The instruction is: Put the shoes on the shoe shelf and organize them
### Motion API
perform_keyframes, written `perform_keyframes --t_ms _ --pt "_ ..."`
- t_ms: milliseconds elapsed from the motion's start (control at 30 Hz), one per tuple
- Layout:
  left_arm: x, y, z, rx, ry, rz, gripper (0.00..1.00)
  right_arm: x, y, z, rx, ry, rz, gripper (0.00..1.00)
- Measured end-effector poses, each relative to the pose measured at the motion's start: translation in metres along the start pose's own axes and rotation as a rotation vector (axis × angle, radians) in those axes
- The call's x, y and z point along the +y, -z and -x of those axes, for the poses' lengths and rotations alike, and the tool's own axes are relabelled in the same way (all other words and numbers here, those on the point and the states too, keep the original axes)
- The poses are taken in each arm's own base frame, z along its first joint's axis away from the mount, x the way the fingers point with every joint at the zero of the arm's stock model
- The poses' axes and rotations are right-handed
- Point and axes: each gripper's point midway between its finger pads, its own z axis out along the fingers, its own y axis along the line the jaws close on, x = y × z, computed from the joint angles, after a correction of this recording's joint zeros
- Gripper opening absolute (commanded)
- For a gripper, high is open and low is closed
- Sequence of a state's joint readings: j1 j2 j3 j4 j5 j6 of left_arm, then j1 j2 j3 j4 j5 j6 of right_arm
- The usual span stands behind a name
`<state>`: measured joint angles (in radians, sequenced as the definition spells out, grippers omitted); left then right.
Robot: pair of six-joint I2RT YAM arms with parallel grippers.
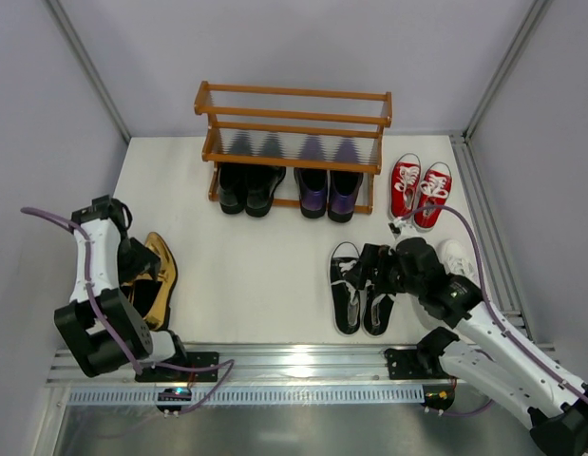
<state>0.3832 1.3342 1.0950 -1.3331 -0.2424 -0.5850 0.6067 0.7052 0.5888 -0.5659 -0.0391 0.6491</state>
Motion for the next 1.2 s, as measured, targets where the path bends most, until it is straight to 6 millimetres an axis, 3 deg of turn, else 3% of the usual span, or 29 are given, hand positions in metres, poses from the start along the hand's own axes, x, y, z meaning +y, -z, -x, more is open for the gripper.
perform_keyframes --t_ms 267,567,767,867,1000,1067,1200 --pt "0.015 -0.006 0.02 0.021 0.05 0.066 1.0 -0.002 0.012 -0.004 -0.03 0.002 0.028 1.0" --pt "0.018 -0.029 0.017 0.148 -0.008 0.147 0.96 -0.007 0.011 -0.012 -0.01 0.001 0.018 1.0" --pt "0.017 -0.04 0.012 0.223 -0.049 0.181 0.88 -0.009 0.01 -0.014 -0.006 -0.002 0.015 1.0" --pt "0.016 -0.045 0.009 0.249 -0.059 0.184 0.76 -0.011 0.009 -0.016 0.0 -0.004 0.01 1.0" --pt "0.013 -0.047 0.007 0.25 -0.076 0.173 0.51 -0.013 0.008 -0.019 0.006 -0.008 0.004 1.0" --pt "0.009 -0.046 0.008 0.23 -0.095 0.165 0.45 -0.014 0.007 -0.02 0.009 -0.009 0.001 1.0" --pt "0.001 -0.041 0.008 0.168 -0.149 0.15 0.2 -0.015 0.006 -0.02 0.012 -0.009 -0.006 1.0"
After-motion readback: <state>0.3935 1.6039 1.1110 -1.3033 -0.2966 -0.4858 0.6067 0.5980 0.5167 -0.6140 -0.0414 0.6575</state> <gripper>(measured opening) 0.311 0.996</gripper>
